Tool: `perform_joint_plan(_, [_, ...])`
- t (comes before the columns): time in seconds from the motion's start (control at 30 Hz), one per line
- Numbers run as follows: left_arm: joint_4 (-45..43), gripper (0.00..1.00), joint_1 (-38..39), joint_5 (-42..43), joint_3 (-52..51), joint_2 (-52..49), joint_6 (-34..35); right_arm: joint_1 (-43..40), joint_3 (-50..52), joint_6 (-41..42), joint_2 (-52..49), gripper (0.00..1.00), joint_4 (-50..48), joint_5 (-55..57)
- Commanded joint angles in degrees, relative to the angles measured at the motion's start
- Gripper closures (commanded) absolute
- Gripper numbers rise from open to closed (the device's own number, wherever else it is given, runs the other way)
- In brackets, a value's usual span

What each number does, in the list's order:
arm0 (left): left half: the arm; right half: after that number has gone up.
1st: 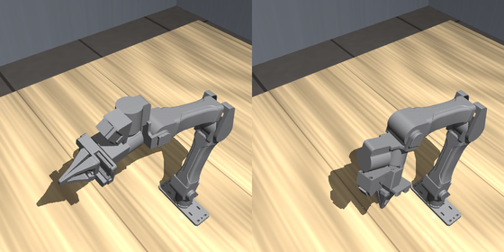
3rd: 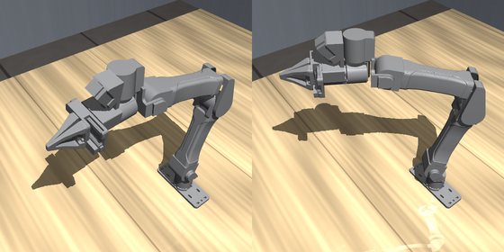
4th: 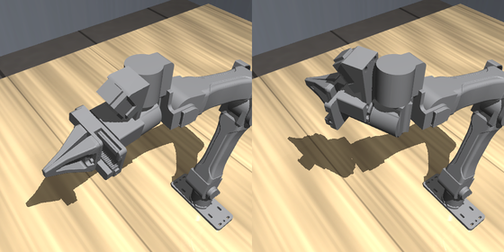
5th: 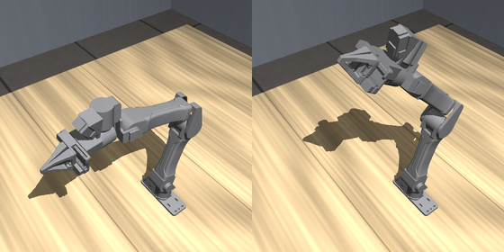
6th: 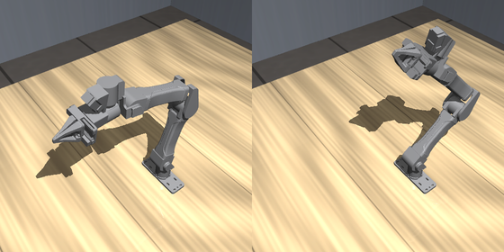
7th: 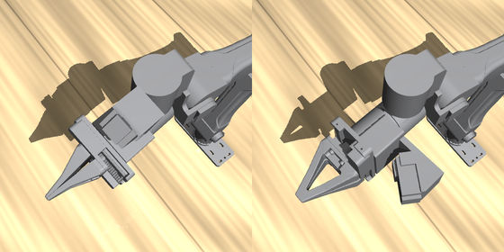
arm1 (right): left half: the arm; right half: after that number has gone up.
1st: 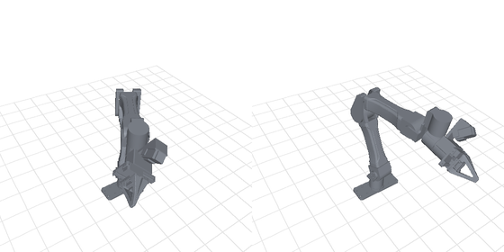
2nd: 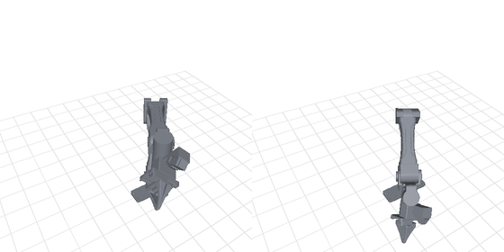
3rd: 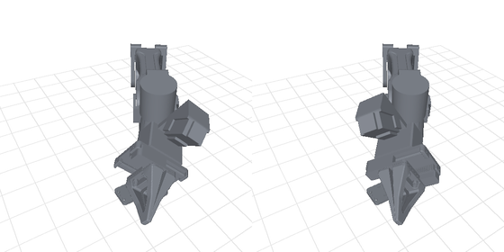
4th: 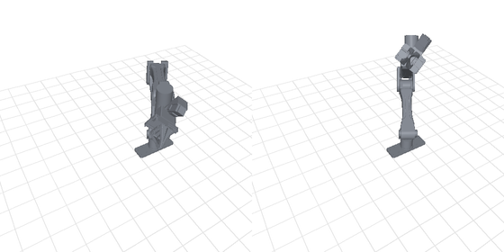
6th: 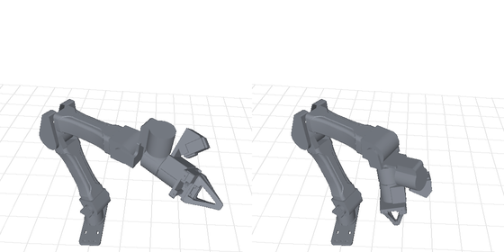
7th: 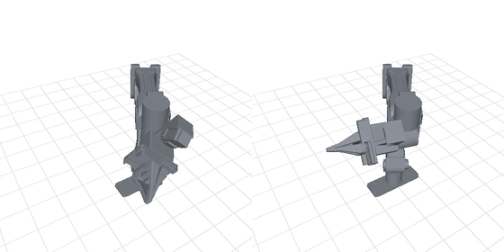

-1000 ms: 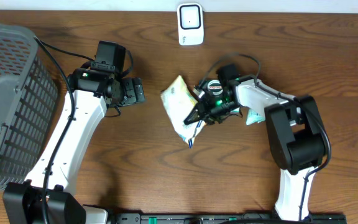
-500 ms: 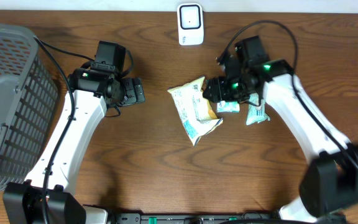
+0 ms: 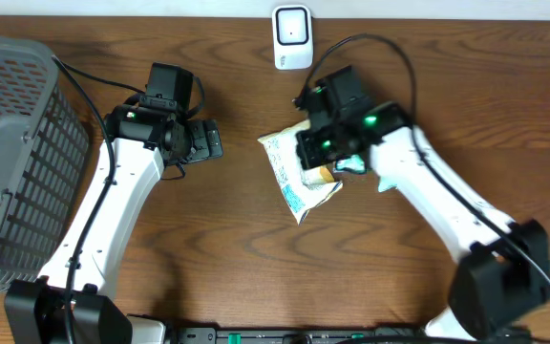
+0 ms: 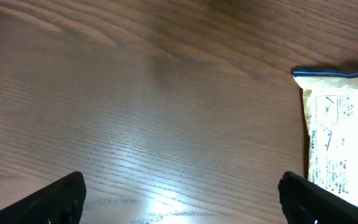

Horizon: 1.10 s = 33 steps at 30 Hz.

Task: Scan the item barcode

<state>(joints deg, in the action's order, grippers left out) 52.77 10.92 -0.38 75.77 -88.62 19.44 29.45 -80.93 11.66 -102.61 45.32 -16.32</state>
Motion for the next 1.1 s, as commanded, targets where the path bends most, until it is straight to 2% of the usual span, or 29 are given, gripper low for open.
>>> perform_joint_plan(0.0, [0.3, 0.02, -0.3, -0.7, 0.3, -0.1, -0.3, 1.8, 0.2, 0.5, -6.3, 0.99, 0.1, 2.8])
perform_joint_plan(0.1, [0.3, 0.02, -0.3, -0.7, 0.3, -0.1, -0.3, 2.0, 0.2, 0.6, -11.0, 0.99, 0.3, 5.4])
perform_joint_plan(0.2, [0.3, 0.02, -0.3, -0.7, 0.3, -0.1, -0.3, 1.6, 0.2, 3.2, -14.3, 0.99, 1.5, 13.2])
perform_joint_plan(0.33, [0.3, 0.02, -0.3, -0.7, 0.3, -0.1, -0.3, 0.2, -1.9, 4.2, -12.0, 0.99, 5.7, 20.4])
perform_joint_plan(0.53, [0.3, 0.02, -0.3, -0.7, 0.3, -0.1, -0.3, 0.2, -6.6, 3.3, -5.7, 0.99, 9.4, 18.8])
perform_joint_plan(0.7, [0.3, 0.02, -0.3, -0.7, 0.3, -0.1, -0.3, 1.4, -7.1, 3.3, -2.8, 0.99, 3.6, 9.4])
perform_joint_plan(0.87, [0.3, 0.02, -0.3, -0.7, 0.3, -0.1, -0.3, 3.2, -6.3, 3.3, -4.9, 0.98, -4.3, 8.4])
perform_joint_plan(1.07, [0.3, 0.02, -0.3, -0.7, 0.3, -0.1, -0.3, 4.0, -6.2, 3.3, -12.2, 0.99, -5.2, 12.9])
